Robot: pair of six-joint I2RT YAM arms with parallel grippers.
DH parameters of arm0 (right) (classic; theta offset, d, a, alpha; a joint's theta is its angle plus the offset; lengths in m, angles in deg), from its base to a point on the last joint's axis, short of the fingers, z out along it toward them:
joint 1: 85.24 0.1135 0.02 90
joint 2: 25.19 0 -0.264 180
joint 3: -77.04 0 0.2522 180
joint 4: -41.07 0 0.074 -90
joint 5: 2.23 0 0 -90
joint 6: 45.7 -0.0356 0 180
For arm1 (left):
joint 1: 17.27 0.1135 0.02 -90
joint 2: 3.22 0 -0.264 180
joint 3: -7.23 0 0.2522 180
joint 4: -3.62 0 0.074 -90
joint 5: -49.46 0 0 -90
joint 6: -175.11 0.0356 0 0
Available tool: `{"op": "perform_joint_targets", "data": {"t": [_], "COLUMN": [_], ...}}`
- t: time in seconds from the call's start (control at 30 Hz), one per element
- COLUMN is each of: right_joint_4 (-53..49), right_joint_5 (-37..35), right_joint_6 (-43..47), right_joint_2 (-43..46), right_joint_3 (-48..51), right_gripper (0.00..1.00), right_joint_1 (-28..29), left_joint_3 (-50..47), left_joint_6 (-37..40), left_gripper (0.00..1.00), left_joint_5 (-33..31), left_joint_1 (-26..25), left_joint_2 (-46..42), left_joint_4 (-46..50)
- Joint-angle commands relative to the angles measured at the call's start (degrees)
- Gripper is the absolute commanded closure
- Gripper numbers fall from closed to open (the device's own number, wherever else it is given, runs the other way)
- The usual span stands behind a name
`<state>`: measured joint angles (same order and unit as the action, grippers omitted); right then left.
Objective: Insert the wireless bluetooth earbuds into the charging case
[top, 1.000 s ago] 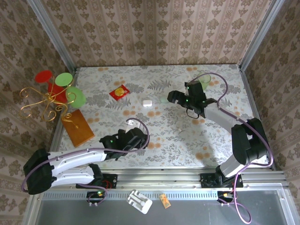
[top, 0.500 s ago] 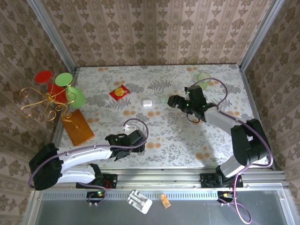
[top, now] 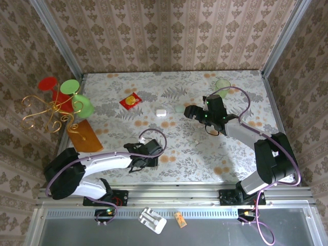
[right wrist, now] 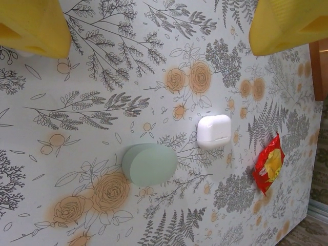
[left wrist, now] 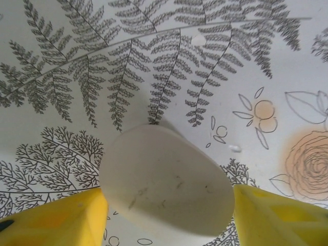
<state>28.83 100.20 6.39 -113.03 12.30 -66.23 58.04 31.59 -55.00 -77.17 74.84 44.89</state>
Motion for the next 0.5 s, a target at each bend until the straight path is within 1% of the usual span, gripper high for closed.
{"op": "perform_joint_targets", "data": {"t": [0.0, 0.13, 0.2, 0.33, 0.47], "right_joint_4": [1.1, 1.3, 1.4, 1.5, 1.1], "right_joint_5": [-0.4, -0.4, -0.3, 0.0, -0.2], "right_joint_6": [-0.4, -0.5, -0.6, -0.6, -0.4], "right_joint_2": [0.9, 0.6, 0.3, -0.1, -0.4], "right_joint_3": [0.7, 0.8, 0.7, 0.7, 0.7], "right_gripper": [0.09, 0.09, 0.09, 0.09, 0.1], "right_joint_1": [0.2, 0.2, 0.2, 0.2, 0.2], "left_joint_3": [1.8, 1.5, 1.3, 0.9, 1.0], "left_joint_6": [1.6, 1.5, 1.5, 1.7, 3.6], "left_gripper": [0.38, 0.45, 0.46, 0.37, 0.35], "left_joint_5": [1.8, 2.2, 2.5, 2.0, 3.1], "left_joint_1": [0.4, 0.6, 0.9, 1.5, 3.1], "left_joint_2": [0.8, 0.8, 0.9, 0.2, 0.0], "left_joint_4": [1.2, 1.2, 0.9, 0.3, -2.5]}}
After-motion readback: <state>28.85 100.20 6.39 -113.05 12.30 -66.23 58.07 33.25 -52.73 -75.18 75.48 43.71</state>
